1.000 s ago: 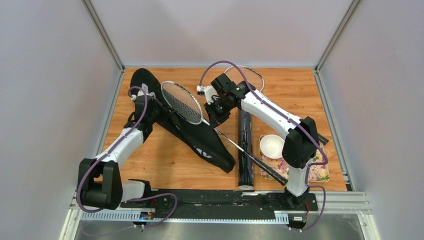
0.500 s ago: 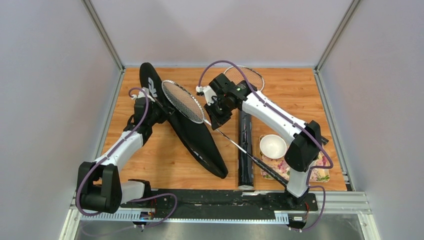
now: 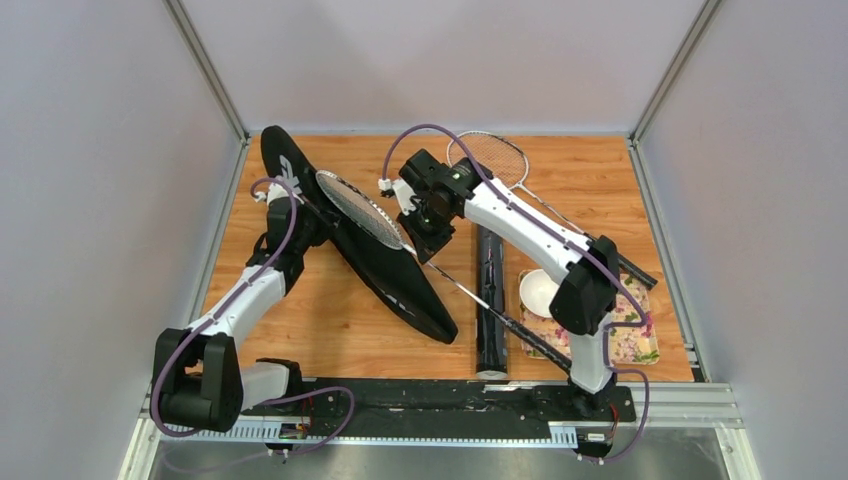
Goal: Pack up the badminton gear
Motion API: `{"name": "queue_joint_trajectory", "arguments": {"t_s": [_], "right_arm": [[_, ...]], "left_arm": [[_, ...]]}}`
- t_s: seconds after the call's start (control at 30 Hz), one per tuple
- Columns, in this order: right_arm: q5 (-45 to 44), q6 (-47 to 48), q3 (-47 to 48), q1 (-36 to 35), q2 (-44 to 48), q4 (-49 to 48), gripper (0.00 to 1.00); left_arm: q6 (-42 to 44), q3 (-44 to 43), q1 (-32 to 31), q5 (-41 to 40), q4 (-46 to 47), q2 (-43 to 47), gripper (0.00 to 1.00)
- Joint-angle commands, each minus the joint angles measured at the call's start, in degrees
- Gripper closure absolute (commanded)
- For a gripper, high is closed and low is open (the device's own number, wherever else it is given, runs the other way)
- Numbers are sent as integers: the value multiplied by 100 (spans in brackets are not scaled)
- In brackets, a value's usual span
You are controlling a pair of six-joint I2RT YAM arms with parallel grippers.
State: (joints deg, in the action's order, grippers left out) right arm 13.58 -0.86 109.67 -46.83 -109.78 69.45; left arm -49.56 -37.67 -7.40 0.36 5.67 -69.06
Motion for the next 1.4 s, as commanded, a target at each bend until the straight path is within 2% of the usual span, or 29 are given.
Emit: {"name": "queue_joint_trajectory", "arguments": {"t_s": [0.0,0.17,0.53,0.8,0.93,1.0,1.07,1.2,1.23,1.37], "right_arm": [[117,-371,950,-72,-640,842,100],[153,-581,1442,-81,-1238,754,100],[557,-836,3480,7,-2459,921,100],[541,-1056,3254,25,-2548,52,100],[277,-907,3237,25,-2602,96,100],[425,-985,2931,25,-2470,-437,100],[487,-1134,3042,33,-2504,-677,100],[750,-1740,3403,139,-2628,-1475,100],[812,-2064,3360,156,-2619,-1644,100],[1190,-2251,3071,253,-2514,-2592,100]], "left_arm": [[-10,154,2,85,864,235,100],[192,119,-25,219,953,270,100],[403,278,-306,333,962,323,100],[403,340,-745,386,954,481,100],[517,339,-737,236,848,595,100],[334,357,-745,306,830,586,100],[202,427,-789,500,874,578,100],[245,488,-1035,369,672,674,100],[210,532,-1062,368,629,692,100],[131,401,-1079,535,172,701,100]]}}
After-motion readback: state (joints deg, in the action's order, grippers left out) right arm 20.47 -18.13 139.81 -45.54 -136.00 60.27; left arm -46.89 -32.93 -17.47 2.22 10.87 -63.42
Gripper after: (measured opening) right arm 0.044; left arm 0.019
